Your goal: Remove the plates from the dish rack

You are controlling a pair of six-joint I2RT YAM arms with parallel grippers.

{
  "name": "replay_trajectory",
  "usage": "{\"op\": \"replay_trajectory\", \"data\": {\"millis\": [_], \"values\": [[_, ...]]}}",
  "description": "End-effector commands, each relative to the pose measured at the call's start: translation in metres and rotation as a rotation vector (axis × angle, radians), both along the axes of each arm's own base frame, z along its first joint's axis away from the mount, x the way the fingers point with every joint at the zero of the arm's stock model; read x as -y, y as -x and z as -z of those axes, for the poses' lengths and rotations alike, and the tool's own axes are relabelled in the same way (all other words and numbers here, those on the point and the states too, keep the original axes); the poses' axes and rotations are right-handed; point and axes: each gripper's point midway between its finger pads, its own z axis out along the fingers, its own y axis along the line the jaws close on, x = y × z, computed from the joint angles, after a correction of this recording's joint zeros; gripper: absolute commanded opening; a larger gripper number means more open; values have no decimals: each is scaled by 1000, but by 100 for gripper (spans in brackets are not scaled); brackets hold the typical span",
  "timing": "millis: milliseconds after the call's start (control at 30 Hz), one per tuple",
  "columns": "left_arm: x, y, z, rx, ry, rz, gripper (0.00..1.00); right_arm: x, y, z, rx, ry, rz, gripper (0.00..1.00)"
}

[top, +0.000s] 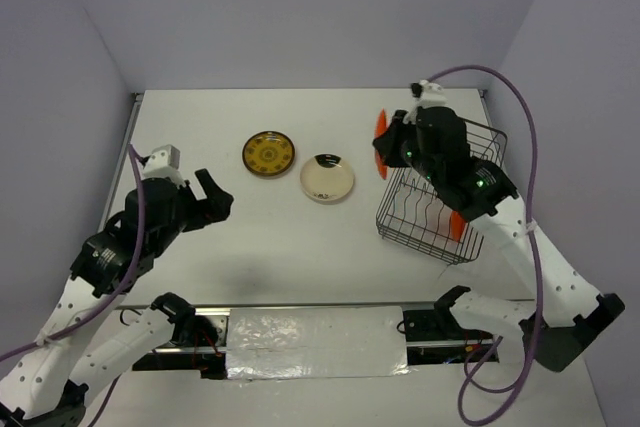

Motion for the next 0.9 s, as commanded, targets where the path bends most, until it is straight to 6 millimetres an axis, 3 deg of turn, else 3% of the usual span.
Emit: {"op": "replay_trajectory", "data": {"millis": [0, 67, 100, 167, 200, 267, 300, 400, 433, 500, 533, 567, 633, 667, 733, 767, 800, 833, 867], "values": [[-32, 5, -27, 39, 21, -191, 99, -87, 44, 3, -25, 179, -449, 1], [-42, 7, -42, 55, 23, -240, 99, -109, 59, 25, -107, 325, -514, 0], [-47, 12, -39, 24, 13, -264, 100, -134, 68, 52, -151, 403, -551, 0], [-57, 17, -52, 50, 33, -313, 100, -150, 64, 74, -166, 462, -519, 0], [-62, 22, -53, 46, 31, -328, 99, -166, 66, 99, -209, 500, -533, 0], [-71, 29, -65, 87, 50, -356, 100, -185, 64, 118, -244, 506, -522, 1], [-74, 32, -67, 95, 50, -360, 100, -199, 63, 146, -294, 549, -532, 2], [-80, 36, -70, 114, 32, -364, 100, -230, 62, 166, -317, 575, -523, 5], [-80, 35, -69, 111, 22, -359, 100, -239, 62, 192, -358, 610, -526, 6], [-78, 34, -62, 89, -7, -344, 99, -263, 66, 196, -389, 556, -583, 10], [-77, 33, -57, 79, -24, -333, 99, -273, 66, 203, -402, 530, -594, 15], [-74, 33, -53, 71, -25, -321, 100, -275, 67, 202, -409, 515, -589, 45], [-74, 34, -48, 66, -32, -312, 99, -274, 66, 193, -405, 482, -558, 87], [-75, 35, -48, 68, -33, -312, 100, -270, 65, 185, -390, 473, -539, 97], [-78, 36, -44, 73, -44, -319, 100, -253, 65, 176, -380, 448, -490, 100], [-79, 36, -43, 74, -50, -320, 100, -235, 58, 139, -329, 370, -449, 100], [-79, 35, -42, 77, -59, -320, 99, -219, 55, 128, -312, 330, -412, 100], [-76, 33, -33, 64, -73, -304, 100, -196, 56, 141, -335, 303, -360, 100], [-71, 28, -35, 84, -76, -272, 100, -158, 43, 101, -268, 195, -274, 100]]}}
